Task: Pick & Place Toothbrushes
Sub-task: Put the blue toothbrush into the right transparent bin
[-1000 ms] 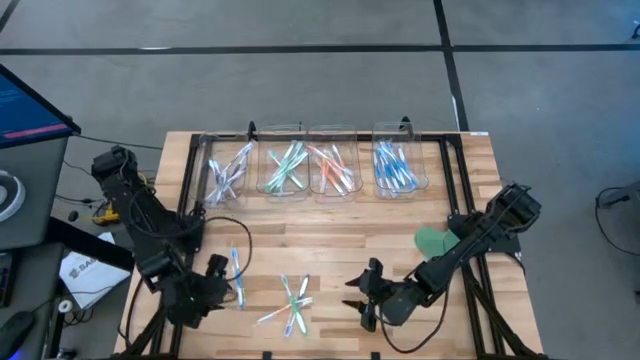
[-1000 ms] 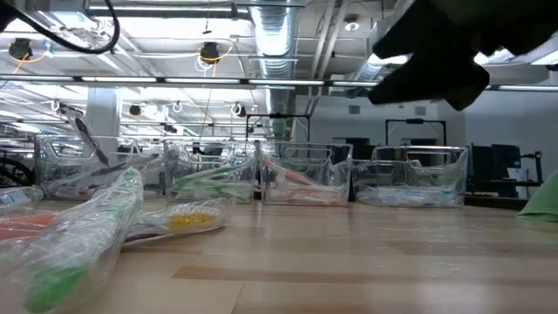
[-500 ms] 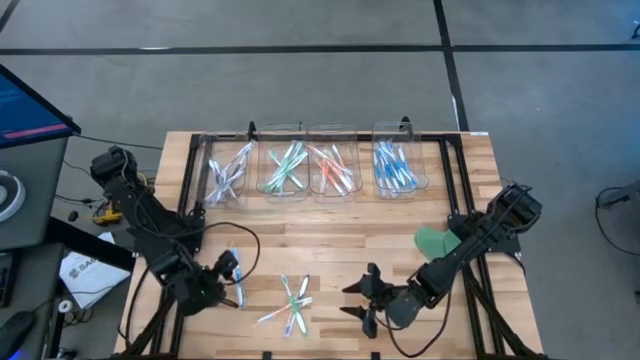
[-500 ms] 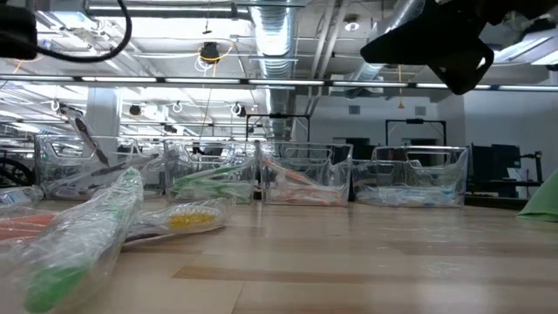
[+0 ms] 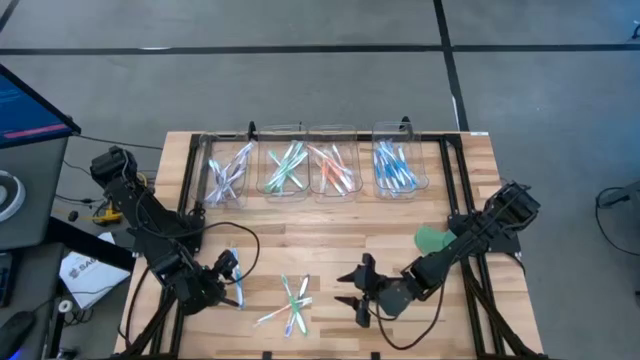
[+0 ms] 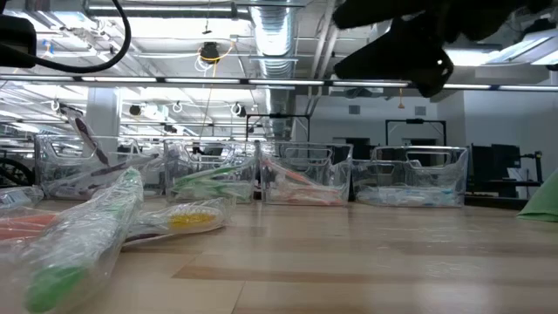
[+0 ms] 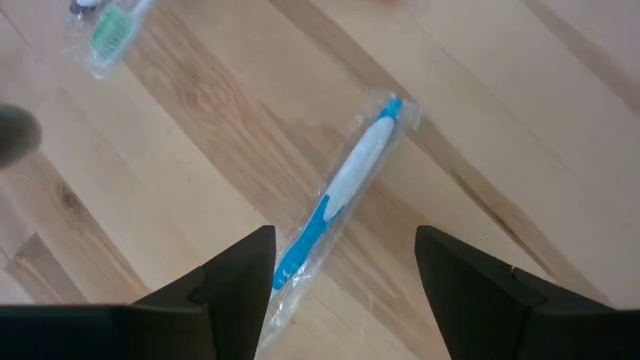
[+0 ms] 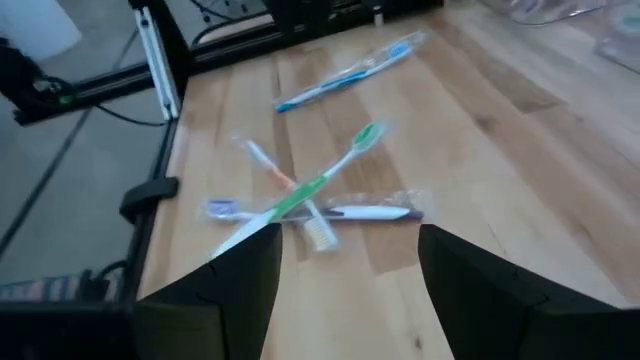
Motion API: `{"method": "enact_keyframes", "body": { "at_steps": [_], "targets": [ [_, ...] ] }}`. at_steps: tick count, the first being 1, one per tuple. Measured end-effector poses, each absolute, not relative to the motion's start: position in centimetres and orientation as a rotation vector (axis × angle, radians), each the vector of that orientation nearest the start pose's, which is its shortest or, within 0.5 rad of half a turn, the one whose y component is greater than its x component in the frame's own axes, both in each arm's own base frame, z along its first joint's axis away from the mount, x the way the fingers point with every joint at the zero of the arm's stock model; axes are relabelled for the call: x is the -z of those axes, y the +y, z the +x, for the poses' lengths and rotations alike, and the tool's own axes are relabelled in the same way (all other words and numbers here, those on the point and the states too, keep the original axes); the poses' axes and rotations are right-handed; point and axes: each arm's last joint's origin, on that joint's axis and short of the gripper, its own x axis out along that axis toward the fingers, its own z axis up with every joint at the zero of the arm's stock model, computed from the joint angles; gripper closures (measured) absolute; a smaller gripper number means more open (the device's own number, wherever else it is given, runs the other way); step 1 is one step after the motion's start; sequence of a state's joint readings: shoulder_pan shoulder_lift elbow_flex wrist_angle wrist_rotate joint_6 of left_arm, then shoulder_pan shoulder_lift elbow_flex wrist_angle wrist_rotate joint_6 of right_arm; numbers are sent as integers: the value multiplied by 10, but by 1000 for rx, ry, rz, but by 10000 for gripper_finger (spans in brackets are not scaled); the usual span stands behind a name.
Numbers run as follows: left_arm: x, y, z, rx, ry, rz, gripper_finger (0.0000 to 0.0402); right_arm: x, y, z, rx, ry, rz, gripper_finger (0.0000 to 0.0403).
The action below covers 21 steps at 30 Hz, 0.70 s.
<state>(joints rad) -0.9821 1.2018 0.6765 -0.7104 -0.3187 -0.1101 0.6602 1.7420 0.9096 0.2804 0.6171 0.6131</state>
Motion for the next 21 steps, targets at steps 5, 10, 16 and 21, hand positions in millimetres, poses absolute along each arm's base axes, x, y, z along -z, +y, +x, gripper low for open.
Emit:
{"method": "enact_keyframes", "body": {
  "at_steps": [5,10,16,21],
  "targets": [
    [-190,-162,119,518,998,637,166,-173,195,294,48,475,247,173],
    [-191,-164,120,523,980,629,166,-173,190,298,-9,509,274,173],
    [-191,-164,121,460,1001,512,166,-173,182,304,-11,516,290,173],
    [-192,-163,123,373,953,515,171,-173,167,312,27,514,261,173]
  ]
}}
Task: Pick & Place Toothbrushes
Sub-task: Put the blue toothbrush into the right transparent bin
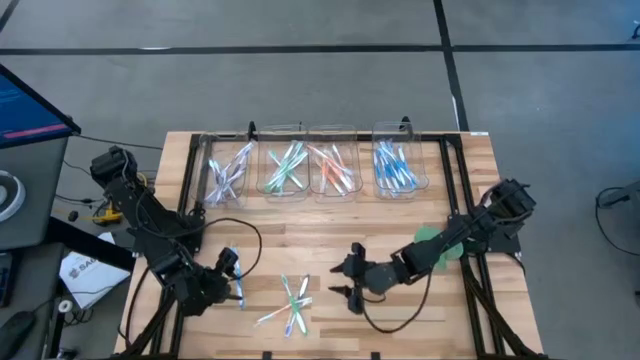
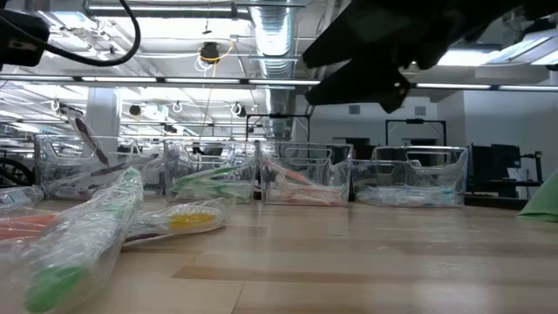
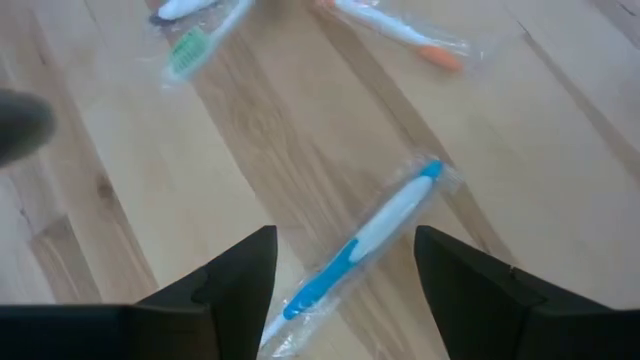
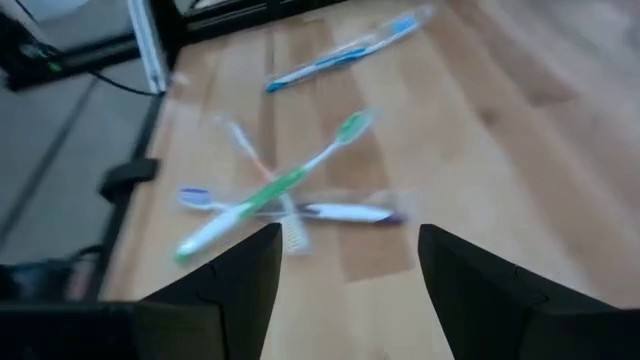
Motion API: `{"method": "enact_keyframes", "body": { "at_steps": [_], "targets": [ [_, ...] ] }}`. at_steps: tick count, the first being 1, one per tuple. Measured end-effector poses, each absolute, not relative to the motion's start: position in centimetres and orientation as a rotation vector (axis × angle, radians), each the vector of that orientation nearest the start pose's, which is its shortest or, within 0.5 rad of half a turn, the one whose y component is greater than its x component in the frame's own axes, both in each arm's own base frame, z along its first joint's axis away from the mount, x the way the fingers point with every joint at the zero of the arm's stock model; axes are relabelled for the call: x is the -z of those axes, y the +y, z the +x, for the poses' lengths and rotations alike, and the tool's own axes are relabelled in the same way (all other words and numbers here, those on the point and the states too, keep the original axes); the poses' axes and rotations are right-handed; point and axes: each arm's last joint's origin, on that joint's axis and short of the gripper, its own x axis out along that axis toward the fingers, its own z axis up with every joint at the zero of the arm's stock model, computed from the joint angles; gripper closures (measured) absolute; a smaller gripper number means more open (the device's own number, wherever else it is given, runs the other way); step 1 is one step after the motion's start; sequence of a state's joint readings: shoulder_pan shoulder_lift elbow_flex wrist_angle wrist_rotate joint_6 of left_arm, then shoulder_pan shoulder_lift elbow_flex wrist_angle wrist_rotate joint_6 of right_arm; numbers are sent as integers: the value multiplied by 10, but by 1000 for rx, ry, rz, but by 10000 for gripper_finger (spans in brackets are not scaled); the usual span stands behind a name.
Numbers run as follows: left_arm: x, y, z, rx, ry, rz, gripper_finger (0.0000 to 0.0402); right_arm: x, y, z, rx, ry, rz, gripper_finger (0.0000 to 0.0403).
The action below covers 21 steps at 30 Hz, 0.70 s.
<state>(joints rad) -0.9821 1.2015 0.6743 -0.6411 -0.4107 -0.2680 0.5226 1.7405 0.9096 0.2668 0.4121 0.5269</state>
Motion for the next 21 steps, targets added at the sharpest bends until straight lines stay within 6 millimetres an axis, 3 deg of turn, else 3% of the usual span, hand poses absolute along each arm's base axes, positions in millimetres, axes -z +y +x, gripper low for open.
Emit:
{"method": "enact_keyframes", "body": {
  "at_steps": [6,15,21],
  "targets": [
    [-178,-156,118,361,985,548,183,-173,147,323,-30,524,84,173],
    [-148,-141,109,344,1037,601,188,-173,135,329,-54,541,160,173],
    [-135,-133,103,365,1073,637,188,-182,130,336,-40,445,252,173]
  ]
}}
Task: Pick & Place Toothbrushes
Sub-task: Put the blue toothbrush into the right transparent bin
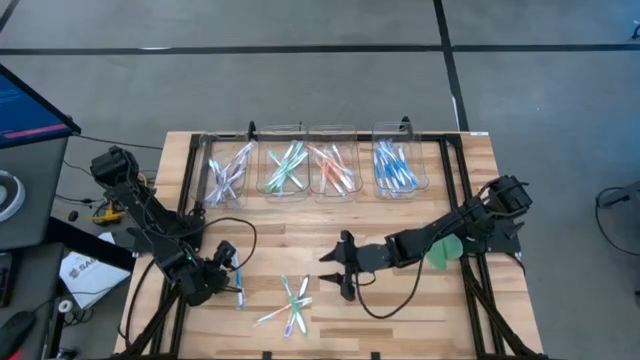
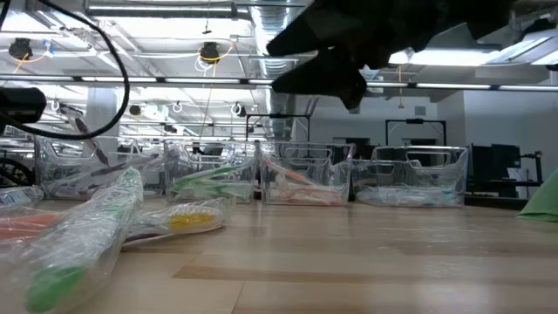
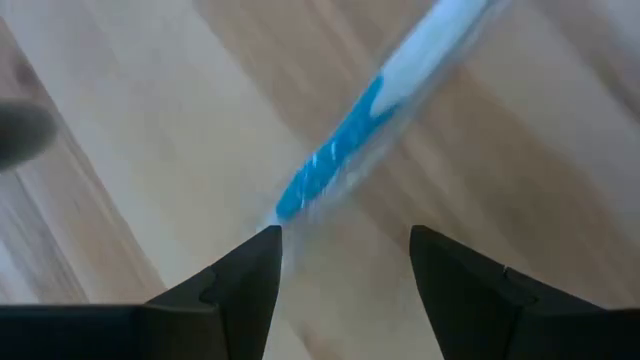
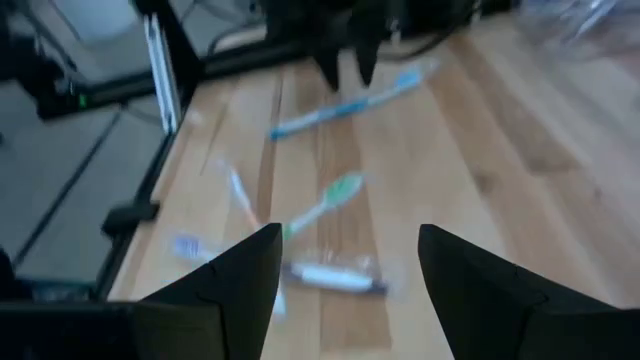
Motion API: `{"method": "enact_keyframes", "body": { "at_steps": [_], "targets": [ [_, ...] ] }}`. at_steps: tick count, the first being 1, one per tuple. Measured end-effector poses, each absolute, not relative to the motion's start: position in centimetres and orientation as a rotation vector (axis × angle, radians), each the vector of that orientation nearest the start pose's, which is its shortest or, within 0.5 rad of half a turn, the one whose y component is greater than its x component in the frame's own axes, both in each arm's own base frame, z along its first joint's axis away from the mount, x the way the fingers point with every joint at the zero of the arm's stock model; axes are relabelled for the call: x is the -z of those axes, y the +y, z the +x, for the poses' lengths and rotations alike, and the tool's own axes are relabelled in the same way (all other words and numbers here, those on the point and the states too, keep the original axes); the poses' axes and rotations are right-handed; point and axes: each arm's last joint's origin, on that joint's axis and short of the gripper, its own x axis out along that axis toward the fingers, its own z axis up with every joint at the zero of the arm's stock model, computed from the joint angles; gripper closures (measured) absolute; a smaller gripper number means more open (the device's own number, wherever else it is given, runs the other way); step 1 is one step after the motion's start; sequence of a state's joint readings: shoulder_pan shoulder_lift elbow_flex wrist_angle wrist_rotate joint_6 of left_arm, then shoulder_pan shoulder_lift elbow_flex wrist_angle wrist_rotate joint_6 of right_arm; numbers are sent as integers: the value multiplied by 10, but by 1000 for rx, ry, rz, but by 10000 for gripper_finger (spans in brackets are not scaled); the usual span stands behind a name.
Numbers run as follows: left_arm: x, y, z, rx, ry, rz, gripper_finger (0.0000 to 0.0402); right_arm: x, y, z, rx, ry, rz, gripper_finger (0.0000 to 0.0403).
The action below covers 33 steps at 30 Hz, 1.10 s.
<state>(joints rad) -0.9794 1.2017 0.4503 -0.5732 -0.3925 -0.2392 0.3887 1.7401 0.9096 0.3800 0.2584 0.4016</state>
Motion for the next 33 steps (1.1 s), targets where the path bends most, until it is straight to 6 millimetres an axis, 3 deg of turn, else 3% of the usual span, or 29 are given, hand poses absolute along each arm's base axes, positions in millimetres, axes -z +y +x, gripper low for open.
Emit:
{"method": "enact_keyframes", "body": {
  "at_steps": [12,26,29,33],
  "targets": [
    [-137,-139,108,467,988,736,188,-194,126,343,-45,321,344,173],
    [-128,-119,129,538,1034,621,189,-197,140,339,-84,319,341,173],
    [-128,-114,134,524,1055,568,203,-197,141,339,-86,319,340,173],
    [-123,-110,141,551,1098,514,253,-197,140,339,-83,319,340,173]
  ]
}}
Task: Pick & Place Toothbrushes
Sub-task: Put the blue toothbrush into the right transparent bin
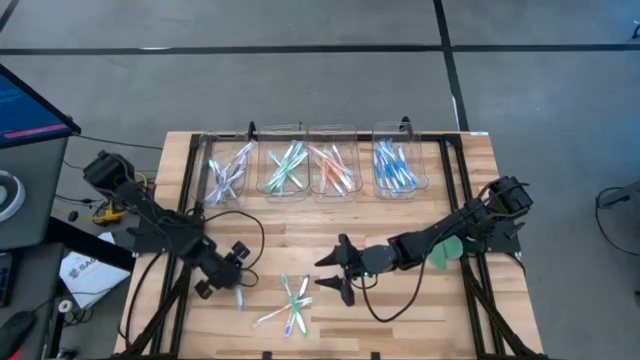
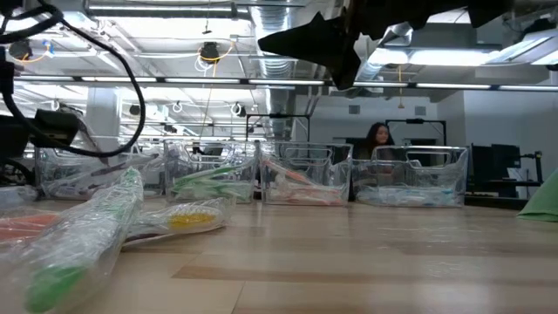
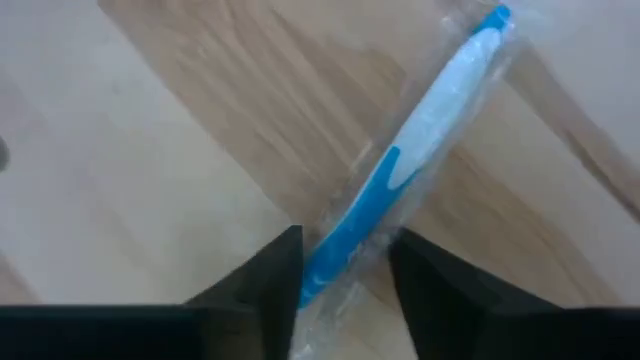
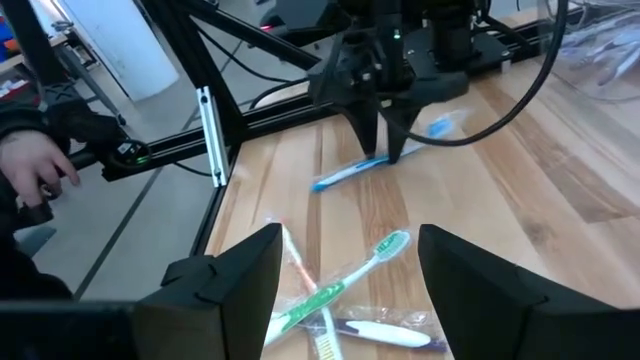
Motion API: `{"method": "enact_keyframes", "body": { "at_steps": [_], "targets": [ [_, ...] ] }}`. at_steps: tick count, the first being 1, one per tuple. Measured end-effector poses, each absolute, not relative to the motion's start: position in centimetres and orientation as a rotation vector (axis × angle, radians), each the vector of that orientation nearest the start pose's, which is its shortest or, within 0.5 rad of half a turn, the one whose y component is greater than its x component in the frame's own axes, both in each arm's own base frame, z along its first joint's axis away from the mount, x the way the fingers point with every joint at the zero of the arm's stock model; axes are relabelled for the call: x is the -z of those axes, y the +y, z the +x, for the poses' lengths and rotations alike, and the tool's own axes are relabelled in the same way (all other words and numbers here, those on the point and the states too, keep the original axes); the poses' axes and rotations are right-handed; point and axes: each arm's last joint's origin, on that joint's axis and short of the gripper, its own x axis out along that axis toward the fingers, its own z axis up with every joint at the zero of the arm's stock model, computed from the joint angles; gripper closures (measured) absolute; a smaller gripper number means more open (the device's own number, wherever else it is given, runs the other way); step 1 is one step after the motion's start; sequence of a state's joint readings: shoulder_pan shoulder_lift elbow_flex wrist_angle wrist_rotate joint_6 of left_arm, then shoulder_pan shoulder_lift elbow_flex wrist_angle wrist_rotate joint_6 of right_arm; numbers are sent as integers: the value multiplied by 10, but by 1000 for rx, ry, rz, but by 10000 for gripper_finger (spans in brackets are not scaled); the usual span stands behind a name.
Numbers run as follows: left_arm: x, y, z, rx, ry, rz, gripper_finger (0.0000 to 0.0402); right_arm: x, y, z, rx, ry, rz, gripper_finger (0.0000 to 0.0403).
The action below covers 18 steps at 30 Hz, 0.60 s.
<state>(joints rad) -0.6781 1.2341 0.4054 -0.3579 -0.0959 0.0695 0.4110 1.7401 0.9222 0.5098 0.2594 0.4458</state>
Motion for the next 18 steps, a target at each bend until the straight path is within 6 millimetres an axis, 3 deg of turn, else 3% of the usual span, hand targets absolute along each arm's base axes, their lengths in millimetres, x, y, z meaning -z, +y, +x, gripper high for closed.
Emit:
{"method": "enact_keyframes", "body": {
  "at_steps": [7,18],
  "targets": [
    [-115,-110,153,599,1098,504,376,-197,140,340,-82,319,340,173],
    [-137,-92,152,408,1015,472,395,-197,140,339,-85,319,336,173]
  ]
}}
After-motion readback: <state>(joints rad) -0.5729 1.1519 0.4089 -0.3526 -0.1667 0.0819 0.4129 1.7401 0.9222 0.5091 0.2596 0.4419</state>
